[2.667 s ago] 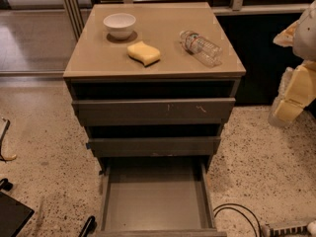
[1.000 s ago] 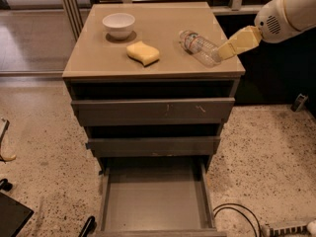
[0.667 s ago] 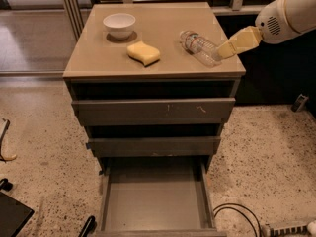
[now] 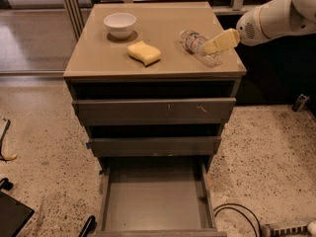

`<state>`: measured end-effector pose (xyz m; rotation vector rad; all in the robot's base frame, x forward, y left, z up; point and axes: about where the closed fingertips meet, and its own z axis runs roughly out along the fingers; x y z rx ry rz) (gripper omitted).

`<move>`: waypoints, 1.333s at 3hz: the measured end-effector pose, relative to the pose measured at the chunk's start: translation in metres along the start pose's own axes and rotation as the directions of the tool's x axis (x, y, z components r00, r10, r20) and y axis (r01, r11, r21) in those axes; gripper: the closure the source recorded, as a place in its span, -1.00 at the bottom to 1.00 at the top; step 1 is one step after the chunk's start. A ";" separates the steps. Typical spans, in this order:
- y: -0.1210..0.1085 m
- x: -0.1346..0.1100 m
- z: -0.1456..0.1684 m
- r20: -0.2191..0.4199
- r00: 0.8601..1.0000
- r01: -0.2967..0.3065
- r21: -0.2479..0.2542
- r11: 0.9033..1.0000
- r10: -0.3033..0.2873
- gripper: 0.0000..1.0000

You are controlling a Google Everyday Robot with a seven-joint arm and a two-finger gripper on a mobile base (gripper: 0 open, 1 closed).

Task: Place water bottle into bottom drawer

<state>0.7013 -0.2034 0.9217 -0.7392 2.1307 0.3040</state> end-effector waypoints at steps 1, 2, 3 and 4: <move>-0.022 -0.006 0.053 0.021 0.999 -0.042 -0.011 0.999 0.042 -1.00; -0.027 -0.012 0.095 0.025 0.998 -0.062 -0.040 0.997 0.063 -1.00; -0.027 -0.012 0.127 -0.006 0.997 -0.071 -0.055 0.996 0.071 -1.00; -0.026 -0.005 0.147 -0.050 0.995 -0.088 -0.068 0.994 0.084 -0.62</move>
Offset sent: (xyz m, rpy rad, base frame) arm 0.1243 0.0433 -0.0687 0.1093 0.0362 -0.0018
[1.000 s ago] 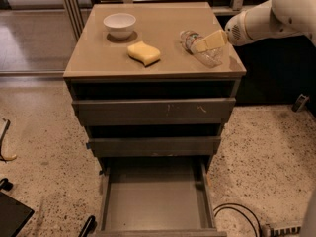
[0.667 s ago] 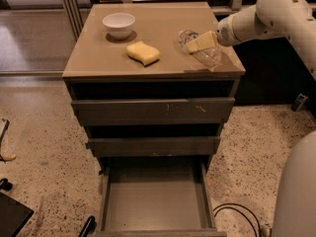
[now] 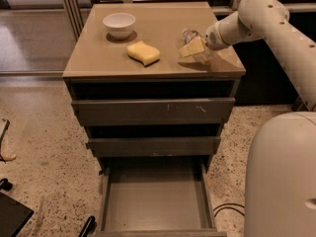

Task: Place water bottle into bottom drawer

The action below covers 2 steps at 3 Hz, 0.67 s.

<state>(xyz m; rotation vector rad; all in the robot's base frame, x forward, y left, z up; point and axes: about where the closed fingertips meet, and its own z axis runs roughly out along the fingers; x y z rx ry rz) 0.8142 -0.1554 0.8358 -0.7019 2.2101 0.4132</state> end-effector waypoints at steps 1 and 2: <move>-0.003 0.011 0.009 -0.040 0.999 -0.014 -0.008 1.000 0.013 -0.16; -0.002 0.007 0.006 -0.040 0.999 -0.014 -0.008 1.000 0.013 0.31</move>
Offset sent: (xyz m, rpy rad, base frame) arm -0.0276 -0.0399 -0.0225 -0.0402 0.0875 -0.0408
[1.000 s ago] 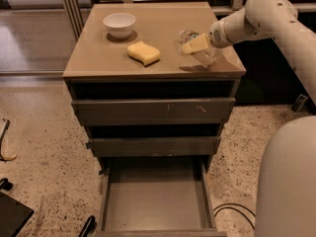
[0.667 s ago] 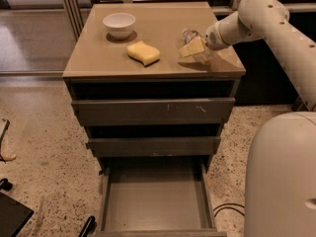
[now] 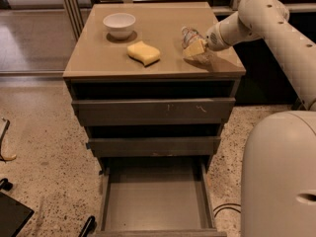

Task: Place water bottle into bottom drawer

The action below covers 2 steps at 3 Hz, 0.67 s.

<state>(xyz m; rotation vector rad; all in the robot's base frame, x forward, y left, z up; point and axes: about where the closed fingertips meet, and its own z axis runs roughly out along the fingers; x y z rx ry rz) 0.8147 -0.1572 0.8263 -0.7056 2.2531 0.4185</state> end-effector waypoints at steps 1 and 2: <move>-0.005 0.014 -0.036 0.021 1.000 -0.003 0.023 1.000 0.002 0.77; 0.005 0.046 -0.091 0.053 0.999 -0.004 0.042 0.999 0.001 1.00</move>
Offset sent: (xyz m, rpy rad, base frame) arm -0.1727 -0.0973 0.0269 0.0137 -0.0557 -0.0573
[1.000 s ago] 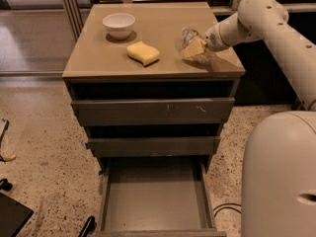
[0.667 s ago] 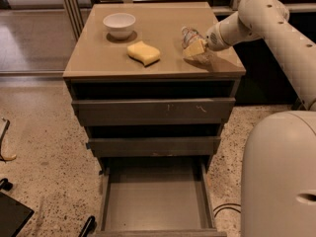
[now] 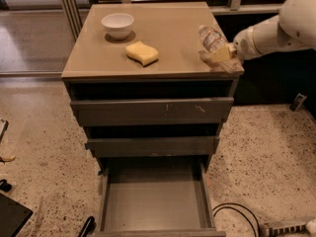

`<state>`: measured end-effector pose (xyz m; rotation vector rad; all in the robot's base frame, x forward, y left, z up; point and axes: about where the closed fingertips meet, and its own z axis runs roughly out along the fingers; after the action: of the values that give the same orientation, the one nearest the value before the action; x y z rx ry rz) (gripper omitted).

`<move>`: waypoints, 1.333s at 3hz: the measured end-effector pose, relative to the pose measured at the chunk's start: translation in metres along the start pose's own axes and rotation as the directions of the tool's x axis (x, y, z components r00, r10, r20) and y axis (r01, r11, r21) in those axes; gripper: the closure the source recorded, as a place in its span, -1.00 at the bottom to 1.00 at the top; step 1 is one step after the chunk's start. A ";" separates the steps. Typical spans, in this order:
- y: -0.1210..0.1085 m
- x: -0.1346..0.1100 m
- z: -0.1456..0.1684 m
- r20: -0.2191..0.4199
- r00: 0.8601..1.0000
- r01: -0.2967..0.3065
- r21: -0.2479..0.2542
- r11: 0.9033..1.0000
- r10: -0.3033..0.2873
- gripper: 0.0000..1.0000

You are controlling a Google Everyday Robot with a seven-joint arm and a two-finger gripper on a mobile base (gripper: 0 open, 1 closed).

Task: Place water bottle into bottom drawer

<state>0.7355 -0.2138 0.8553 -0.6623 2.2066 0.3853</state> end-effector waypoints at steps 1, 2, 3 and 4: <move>0.020 0.035 -0.060 0.036 0.999 0.005 0.013 1.000 -0.006 1.00; 0.048 0.086 -0.098 0.031 0.999 0.014 -0.005 1.000 -0.014 1.00; 0.072 0.134 -0.106 -0.028 0.996 0.077 -0.075 0.994 -0.080 1.00; 0.087 0.188 -0.077 -0.117 0.985 0.102 -0.185 0.977 -0.125 1.00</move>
Offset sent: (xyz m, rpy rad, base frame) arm -0.2234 -0.0572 -0.0165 0.0125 -0.0192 0.0272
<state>0.5348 -0.2410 0.7674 -0.9289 2.2597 0.4979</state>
